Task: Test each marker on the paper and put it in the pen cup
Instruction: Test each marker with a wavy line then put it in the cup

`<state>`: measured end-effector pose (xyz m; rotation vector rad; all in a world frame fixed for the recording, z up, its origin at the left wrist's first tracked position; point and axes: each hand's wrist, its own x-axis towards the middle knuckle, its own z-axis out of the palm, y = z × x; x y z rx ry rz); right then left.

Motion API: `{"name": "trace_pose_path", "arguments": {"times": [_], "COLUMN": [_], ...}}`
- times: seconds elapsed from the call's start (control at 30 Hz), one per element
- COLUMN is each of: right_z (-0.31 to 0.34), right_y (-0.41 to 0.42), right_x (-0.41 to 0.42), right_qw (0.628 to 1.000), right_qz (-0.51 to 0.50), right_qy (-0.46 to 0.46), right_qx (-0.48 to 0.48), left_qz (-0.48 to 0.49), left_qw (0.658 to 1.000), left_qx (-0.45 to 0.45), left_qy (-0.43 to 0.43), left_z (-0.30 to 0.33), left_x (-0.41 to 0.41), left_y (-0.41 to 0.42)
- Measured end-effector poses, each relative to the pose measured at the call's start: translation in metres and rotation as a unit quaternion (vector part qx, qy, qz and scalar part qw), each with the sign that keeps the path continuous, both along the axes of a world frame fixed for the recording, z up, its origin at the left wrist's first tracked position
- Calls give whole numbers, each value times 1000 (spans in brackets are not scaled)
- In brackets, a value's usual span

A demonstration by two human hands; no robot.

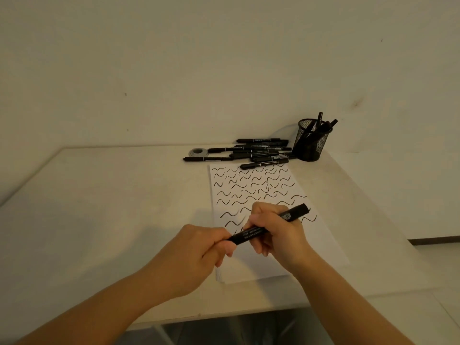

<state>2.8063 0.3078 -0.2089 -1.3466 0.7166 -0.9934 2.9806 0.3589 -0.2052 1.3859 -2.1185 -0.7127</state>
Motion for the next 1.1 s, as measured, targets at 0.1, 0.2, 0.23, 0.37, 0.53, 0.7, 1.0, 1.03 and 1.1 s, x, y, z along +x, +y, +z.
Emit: {"name": "trace_pose_path", "arguments": {"times": [0.1,0.2,0.23,0.37,0.53,0.7,1.0,1.03,1.1], "right_z": [-2,-7,-10,-19,-13,-6,-15,-13,-8], "right_y": [-1,-3,-3,-4,-5,-3,-5,-3,-2], "right_x": [0,-1,-1,-2,-1,-3,10,10,8], "right_qw": [999,998,998,998,997,994,973,966,957], "right_qz": [20,34,36,36,31,43,-144,-136,-113], "right_qy": [-6,-8,-11,-29,-37,-39,-95,-116,-134], "right_qx": [-34,-48,-43,-30,-54,-94,154,188,231], "left_qz": [-19,-40,-51,-81,-155,-211,11,11,4], "left_qw": [999,992,986,935,864,806,980,960,920], "left_qx": [43,110,144,304,405,469,-137,-204,-302], "left_qy": [24,57,71,164,257,293,-142,-193,-250], "left_z": [-1,-2,-2,-2,-4,-1,7,6,8], "left_x": [2,5,5,3,8,8,0,-1,-3], "left_y": [0,-3,-4,-12,-20,-25,-41,-39,-36]}}
